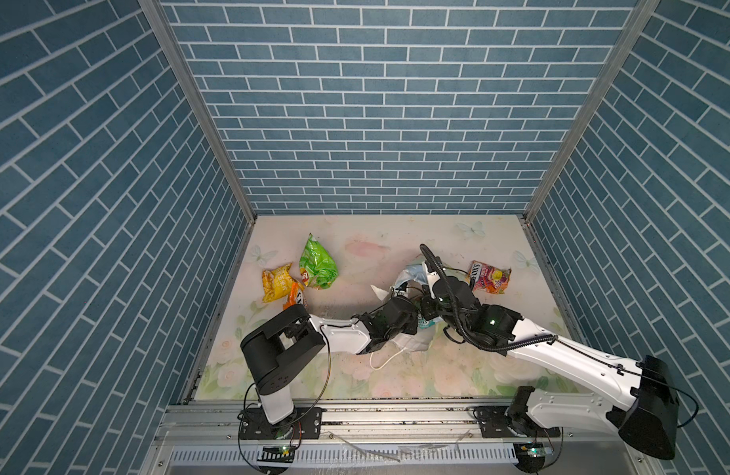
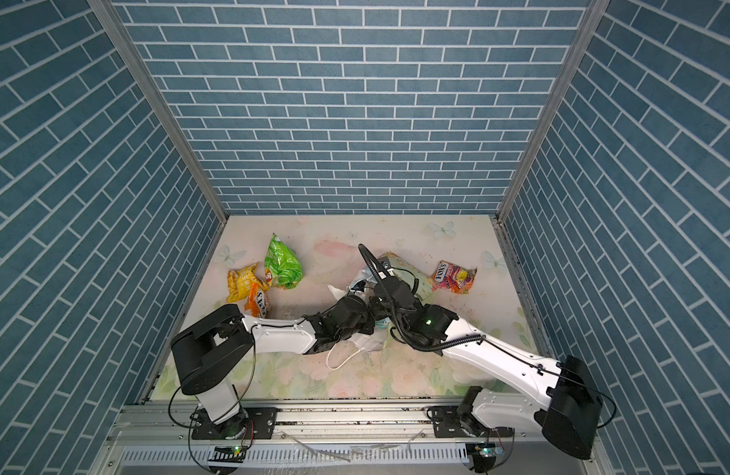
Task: Take the snacks out of the paper bag
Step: Pick up the snack from the paper bag.
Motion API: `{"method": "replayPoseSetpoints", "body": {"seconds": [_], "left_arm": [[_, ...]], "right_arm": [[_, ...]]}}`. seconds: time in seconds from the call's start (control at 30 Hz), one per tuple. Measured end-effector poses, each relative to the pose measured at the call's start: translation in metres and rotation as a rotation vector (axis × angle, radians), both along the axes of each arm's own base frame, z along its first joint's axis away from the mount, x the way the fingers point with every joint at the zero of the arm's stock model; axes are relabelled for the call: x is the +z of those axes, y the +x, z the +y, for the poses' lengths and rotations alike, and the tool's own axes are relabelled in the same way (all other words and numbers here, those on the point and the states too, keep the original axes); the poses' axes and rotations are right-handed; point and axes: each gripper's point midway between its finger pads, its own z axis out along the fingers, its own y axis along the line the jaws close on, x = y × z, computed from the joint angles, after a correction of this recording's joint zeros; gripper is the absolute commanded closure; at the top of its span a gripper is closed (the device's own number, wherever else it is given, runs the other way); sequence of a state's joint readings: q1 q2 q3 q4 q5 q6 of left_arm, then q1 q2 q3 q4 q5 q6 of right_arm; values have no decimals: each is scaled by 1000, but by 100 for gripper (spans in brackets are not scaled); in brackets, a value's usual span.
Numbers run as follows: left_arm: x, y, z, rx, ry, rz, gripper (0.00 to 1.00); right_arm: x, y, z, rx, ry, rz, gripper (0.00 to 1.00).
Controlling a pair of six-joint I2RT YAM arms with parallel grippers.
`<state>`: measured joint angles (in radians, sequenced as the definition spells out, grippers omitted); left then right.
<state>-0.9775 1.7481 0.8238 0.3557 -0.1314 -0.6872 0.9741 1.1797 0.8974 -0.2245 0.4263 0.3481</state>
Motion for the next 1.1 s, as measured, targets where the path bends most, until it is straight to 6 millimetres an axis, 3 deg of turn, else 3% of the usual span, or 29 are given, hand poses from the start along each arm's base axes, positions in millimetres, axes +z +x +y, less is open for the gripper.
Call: {"method": "replayPoseSetpoints", "body": {"seconds": [1.1], "left_arm": [[71,-17,48,47,-30,-102,100]], "right_arm": [[4,5,-4,-46,16,-7,100]]}}
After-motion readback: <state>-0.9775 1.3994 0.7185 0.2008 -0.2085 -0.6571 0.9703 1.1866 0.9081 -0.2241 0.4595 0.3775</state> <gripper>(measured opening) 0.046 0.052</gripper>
